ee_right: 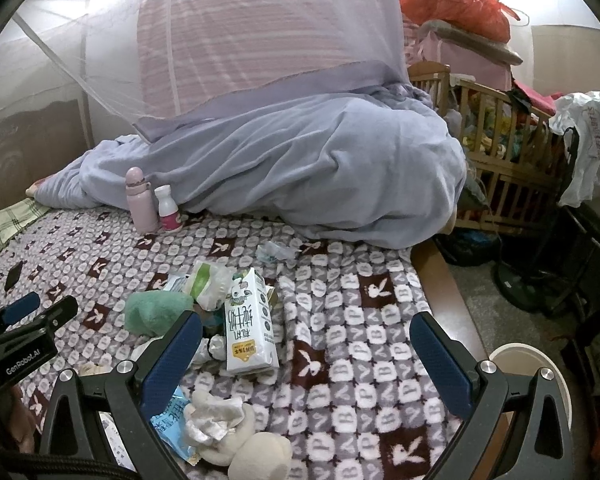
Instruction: Collect trash
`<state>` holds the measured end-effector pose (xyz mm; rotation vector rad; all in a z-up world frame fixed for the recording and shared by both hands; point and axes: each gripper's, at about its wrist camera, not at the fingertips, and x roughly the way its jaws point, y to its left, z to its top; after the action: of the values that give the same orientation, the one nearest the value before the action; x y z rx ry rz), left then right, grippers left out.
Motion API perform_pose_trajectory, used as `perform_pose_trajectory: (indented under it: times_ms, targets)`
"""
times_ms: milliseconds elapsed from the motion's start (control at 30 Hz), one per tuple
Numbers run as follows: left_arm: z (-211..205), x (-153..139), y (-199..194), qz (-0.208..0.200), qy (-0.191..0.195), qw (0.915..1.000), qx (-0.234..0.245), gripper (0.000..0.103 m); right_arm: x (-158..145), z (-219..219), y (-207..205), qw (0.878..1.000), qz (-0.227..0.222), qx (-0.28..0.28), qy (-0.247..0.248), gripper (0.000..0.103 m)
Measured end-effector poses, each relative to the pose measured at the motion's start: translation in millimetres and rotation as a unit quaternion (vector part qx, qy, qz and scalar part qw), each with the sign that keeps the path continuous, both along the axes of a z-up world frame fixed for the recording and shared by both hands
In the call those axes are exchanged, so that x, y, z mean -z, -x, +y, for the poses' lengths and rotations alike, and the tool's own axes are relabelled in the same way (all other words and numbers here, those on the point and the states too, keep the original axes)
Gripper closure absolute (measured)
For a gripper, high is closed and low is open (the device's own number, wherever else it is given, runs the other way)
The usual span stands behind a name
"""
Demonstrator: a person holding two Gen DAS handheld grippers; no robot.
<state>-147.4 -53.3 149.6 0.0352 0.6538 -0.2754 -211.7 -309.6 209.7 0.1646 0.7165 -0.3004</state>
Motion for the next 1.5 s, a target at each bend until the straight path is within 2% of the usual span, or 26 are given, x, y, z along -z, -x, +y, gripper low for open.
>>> perform_pose_trajectory:
  times_ms: [667,933,1033,1267,1433,1500]
  targets:
    - [3,8,-9,0.013,-0.012,0.9998,-0.006,0.025,15,-2,-4,1.000,0.017,-0.006,-0.008,0.000]
    - [17,24,-20,0.049,-0.033,0.9982,0.011,0.025,40,-9,-18,0.997,0.056,-0.028,-0.049,0.000]
    - [27,30,-23,0.061,-0.037,0.9973,0.016,0.025,49,-9,-22,0.995,0.073,-0.041,-0.062,0.004]
    - [23,46,-13,0.102,-0.053,0.9905,0.075,0.025,69,1,-14,0.986,0.121,-0.093,-0.061,0.010]
    - [2,58,-4,0.120,-0.064,0.9838,0.117,0.025,85,1,-6,0.977,0.138,-0.122,-0.110,0.014]
    - [-6,63,-5,0.128,-0.069,0.9812,0.127,0.025,89,3,-7,0.975,0.145,-0.130,-0.110,0.019]
